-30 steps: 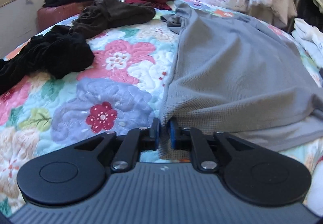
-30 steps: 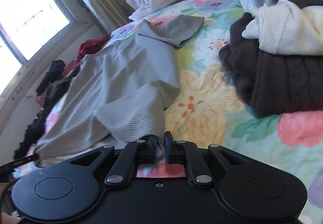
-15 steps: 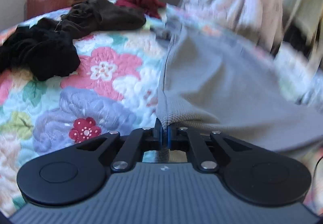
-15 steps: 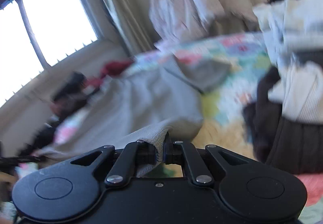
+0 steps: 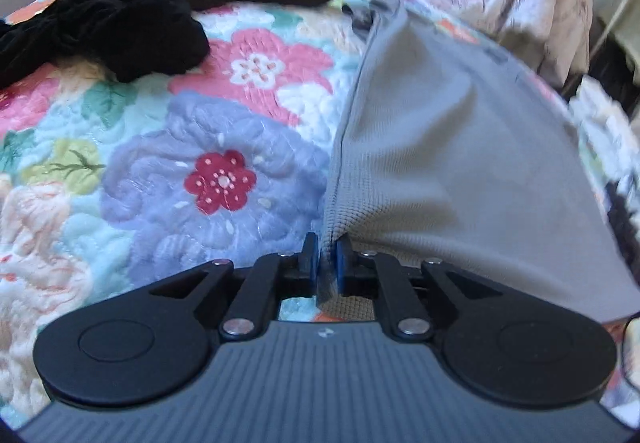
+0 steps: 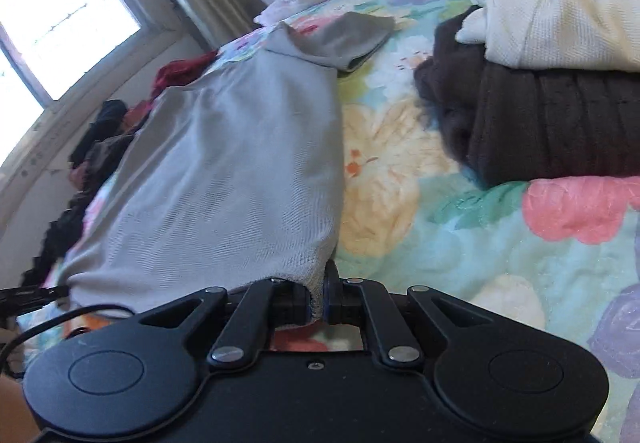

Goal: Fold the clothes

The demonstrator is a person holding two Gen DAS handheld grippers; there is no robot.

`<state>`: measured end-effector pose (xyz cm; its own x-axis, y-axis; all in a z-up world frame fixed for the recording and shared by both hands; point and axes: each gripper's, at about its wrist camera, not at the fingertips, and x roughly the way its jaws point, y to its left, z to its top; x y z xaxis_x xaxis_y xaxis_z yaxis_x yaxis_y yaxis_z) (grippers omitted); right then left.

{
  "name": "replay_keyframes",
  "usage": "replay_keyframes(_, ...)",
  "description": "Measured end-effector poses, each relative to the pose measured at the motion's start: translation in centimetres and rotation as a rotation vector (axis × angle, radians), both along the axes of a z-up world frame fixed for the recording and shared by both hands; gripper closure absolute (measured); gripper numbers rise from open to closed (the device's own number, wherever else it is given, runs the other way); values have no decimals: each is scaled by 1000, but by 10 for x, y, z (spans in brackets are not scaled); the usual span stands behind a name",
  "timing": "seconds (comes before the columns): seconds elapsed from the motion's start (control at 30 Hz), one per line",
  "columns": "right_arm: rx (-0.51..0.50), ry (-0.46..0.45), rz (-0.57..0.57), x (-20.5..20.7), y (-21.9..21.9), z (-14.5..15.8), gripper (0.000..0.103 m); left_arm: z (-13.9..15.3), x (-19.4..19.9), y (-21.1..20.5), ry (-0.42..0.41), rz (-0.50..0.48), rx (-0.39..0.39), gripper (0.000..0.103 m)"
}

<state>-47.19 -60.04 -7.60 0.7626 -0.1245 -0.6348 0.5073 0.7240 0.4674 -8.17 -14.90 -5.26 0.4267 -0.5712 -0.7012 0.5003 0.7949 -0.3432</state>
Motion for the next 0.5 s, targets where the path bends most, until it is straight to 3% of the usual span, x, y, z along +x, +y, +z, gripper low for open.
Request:
replay_keyframes(0.17, 56, 51, 22, -13, -5, -2, 95, 12, 1, 17, 22, 36, -72, 94)
replay_keyframes(0.4, 75, -32, 53, -28, 1, 27, 90, 37, -5, 24, -23, 39, -92, 94)
replay_keyframes(0.5, 42, -55, 44, -33, -1, 47, 79, 43, -2, 17, -24, 30, -84, 94)
